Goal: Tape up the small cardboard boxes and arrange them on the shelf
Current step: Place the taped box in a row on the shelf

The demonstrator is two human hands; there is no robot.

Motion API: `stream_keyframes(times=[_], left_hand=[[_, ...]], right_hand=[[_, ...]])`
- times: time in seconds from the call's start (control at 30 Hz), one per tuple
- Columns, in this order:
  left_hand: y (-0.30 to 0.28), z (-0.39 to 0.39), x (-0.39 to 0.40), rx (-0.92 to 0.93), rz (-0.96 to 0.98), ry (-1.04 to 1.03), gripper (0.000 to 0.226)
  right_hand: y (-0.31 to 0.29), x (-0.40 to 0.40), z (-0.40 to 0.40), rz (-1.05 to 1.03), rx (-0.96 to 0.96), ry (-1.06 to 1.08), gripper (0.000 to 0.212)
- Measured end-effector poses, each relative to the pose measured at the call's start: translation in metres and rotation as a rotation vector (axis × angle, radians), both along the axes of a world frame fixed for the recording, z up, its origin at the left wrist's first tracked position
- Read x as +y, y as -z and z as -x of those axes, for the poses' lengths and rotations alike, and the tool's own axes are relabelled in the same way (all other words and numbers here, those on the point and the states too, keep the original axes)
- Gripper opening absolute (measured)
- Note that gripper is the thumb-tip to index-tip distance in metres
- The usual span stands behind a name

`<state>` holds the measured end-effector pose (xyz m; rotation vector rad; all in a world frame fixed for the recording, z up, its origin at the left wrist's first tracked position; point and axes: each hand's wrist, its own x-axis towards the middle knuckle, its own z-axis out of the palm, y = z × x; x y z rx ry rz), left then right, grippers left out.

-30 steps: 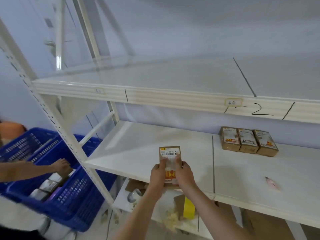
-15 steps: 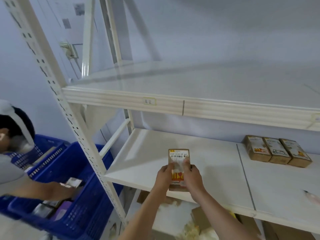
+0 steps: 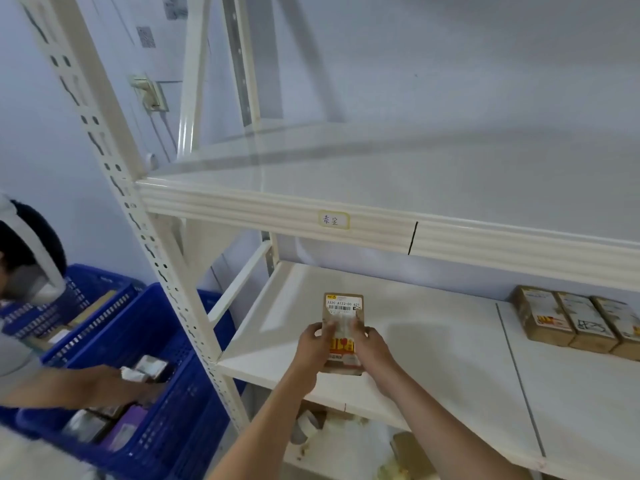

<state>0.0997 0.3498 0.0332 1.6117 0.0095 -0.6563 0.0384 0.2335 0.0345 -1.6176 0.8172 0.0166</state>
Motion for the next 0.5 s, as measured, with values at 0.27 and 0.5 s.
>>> stream_keyframes(times=[0.27,0.5], left_hand=[[-0.001,-0.040,0.009,-0.037,-0.014,-0.043,0.049],[0.012,-0.072,0.024,-0.012,-0.058,-0.098,0.044]], right_hand=[[0.006,-0.003,-0.040,-0.065,-0.053,-0.122,0.040],[0.019,0.013,-0.077,0.020,-0.026,-0.117,0.051]])
